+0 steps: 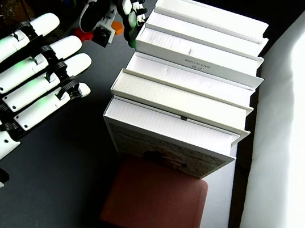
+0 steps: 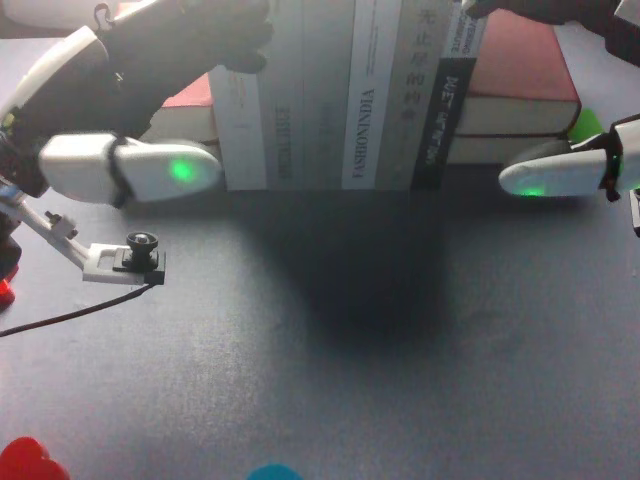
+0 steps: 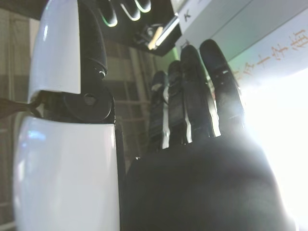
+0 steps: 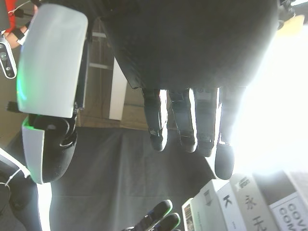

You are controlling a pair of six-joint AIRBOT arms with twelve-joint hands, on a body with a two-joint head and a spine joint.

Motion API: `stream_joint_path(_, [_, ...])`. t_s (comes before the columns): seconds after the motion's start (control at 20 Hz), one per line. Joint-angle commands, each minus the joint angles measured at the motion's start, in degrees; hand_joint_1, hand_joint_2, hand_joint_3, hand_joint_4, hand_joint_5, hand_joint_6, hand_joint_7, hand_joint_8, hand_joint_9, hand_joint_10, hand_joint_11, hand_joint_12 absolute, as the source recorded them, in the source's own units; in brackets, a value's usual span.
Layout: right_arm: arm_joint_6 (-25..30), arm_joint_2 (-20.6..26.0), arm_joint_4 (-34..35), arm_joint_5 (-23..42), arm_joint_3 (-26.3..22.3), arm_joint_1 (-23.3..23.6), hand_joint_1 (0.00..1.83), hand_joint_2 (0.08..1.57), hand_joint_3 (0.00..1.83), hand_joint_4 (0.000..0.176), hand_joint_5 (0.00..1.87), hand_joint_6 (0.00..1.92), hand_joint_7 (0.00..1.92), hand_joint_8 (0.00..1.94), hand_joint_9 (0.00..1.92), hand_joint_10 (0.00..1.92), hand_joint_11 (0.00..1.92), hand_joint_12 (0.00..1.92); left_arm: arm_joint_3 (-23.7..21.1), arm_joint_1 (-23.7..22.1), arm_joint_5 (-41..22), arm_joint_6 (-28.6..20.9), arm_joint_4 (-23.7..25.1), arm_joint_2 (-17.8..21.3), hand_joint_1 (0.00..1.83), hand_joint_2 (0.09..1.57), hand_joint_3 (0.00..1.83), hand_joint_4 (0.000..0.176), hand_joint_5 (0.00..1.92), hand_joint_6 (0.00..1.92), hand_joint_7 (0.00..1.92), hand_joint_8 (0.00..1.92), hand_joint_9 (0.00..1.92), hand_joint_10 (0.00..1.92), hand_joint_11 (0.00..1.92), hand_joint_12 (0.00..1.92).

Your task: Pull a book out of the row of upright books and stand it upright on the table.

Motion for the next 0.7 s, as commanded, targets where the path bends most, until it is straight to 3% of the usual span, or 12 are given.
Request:
stream_joint_path(0.0, [0.6, 0.1, 3.0, 5.9, -0.1, 0.9, 0.79, 0.91, 0.01, 0.047, 0.19, 0.01, 0.18, 0.0, 0.17, 0.02, 0.0, 0.95, -0.3, -0.7, -6.3, -0.5, -2.7, -0.1, 0.97, 0.84, 0.0, 0.0, 0.25, 0.0, 0.26, 0.0, 0.29, 0.01, 0.01, 1.07])
stream_joint_path(0.1, [0.6, 0.1, 3.0, 5.8, -0.2, 0.9, 0.82, 0.92, 0.01, 0.045, 0.2, 0.0, 0.17, 0.0, 0.16, 0.01, 0.0, 0.93, -0.3, -0.7, -6.4, -0.5, -2.7, -0.1, 1.02, 0.82, 0.0, 0.0, 0.32, 0.01, 0.37, 0.02, 0.4, 0.03, 0.06, 1.15])
stream_joint_path(0.2, [0.8, 0.1, 2.7, 5.7, -0.2, 0.9, 0.83, 0.94, 0.01, 0.044, 0.22, 0.01, 0.17, 0.0, 0.17, 0.01, 0.0, 0.86, -0.5, -0.7, -6.5, -0.5, -2.7, -0.1, 0.94, 0.81, 0.0, 0.0, 0.3, 0.0, 0.3, 0.0, 0.3, 0.0, 0.0, 1.17])
stream_joint_path(0.25, [0.8, 0.4, 2.4, 5.5, -0.1, 1.5, 0.83, 0.96, 0.01, 0.05, 0.22, 0.01, 0.17, 0.0, 0.16, 0.0, 0.0, 0.77, -0.6, -0.7, -6.8, -0.5, -3.0, -0.1, 0.96, 0.8, 0.0, 0.0, 0.29, 0.0, 0.28, 0.0, 0.29, 0.0, 0.0, 1.16])
stream_joint_path(0.3, [0.8, 0.6, 2.1, 5.4, -0.2, 2.2, 0.85, 0.99, 0.01, 0.057, 0.25, 0.01, 0.17, 0.0, 0.13, 0.0, 0.0, 0.57, -0.6, -0.6, -7.0, -0.5, -3.2, -0.1, 0.97, 0.8, 0.0, 0.0, 0.3, 0.0, 0.27, 0.0, 0.26, 0.0, 0.0, 1.16])
stream_joint_path(0.35, [0.8, 1.1, 1.5, 4.9, -0.2, 3.4, 0.86, 1.0, 0.01, 0.075, 0.26, 0.0, 0.14, 0.0, 0.09, 0.01, 0.0, 0.39, -0.6, -0.3, -7.4, -0.5, -3.8, -0.1, 1.02, 0.79, 0.0, 0.0, 0.3, 0.01, 0.29, 0.01, 0.3, 0.02, 0.0, 1.16])
stream_joint_path(0.4, [0.2, 1.7, 0.8, 3.9, -0.2, 4.8, 0.9, 1.0, 0.0, 0.109, 0.29, 0.01, 0.09, 0.0, 0.02, 0.0, 0.0, 0.14, -0.6, 0.0, -7.7, -0.5, -4.5, -0.1, 1.04, 0.76, 0.0, 0.0, 0.34, 0.01, 0.36, 0.01, 0.37, 0.03, 0.02, 1.22])
stream_joint_path(0.45, [-1.0, 2.2, 0.0, 1.9, -0.1, 6.8, 0.9, 1.0, 0.0, 0.094, 0.35, 0.02, 0.05, 0.0, 0.0, 0.0, 0.0, 0.03, -0.6, 0.4, -8.1, -0.5, -5.4, -0.1, 0.94, 0.77, 0.0, 0.0, 0.33, 0.0, 0.35, 0.0, 0.4, 0.03, 0.04, 1.32])
stream_joint_path(0.5, [-1.9, 2.3, -0.5, 0.1, 0.2, 8.2, 0.72, 1.02, 0.01, 0.104, 0.42, 0.05, 0.01, 0.0, 0.0, 0.0, 0.0, 0.0, -0.6, 0.8, -8.5, -0.5, -6.0, -0.1, 0.94, 0.78, 0.0, 0.0, 0.32, 0.0, 0.32, 0.0, 0.38, 0.01, 0.01, 1.41])
stream_joint_path(0.55, [-2.3, 2.0, -1.0, -1.7, 0.9, 9.6, 0.68, 1.04, 0.01, 0.128, 0.46, 0.02, 0.0, 0.0, 0.0, 0.0, 0.0, 0.0, -0.7, 1.0, -8.7, -0.5, -6.3, -0.1, 0.93, 0.79, 0.01, 0.0, 0.3, 0.0, 0.28, 0.0, 0.35, 0.0, 0.0, 1.37])
stream_joint_path(0.6, [-2.4, 1.5, -1.2, -3.3, 1.7, 10.8, 0.81, 1.04, 0.0, 0.151, 0.57, 0.02, 0.0, 0.0, 0.0, 0.0, 0.0, 0.0, -0.9, 1.1, -8.8, -0.5, -6.6, -0.1, 0.92, 0.82, 0.01, 0.0, 0.29, 0.0, 0.27, 0.0, 0.34, 0.0, 0.0, 1.31])
stream_joint_path(0.65, [-2.5, 0.9, -1.3, -4.4, 2.6, 11.4, 0.77, 1.1, 0.03, 0.118, 0.57, 0.01, 0.0, 0.0, 0.0, 0.0, 0.0, 0.0, -1.1, 1.1, -9.0, -0.5, -6.7, 0.0, 0.92, 0.86, 0.02, 0.0, 0.29, 0.0, 0.25, 0.0, 0.34, 0.0, 0.0, 1.28])
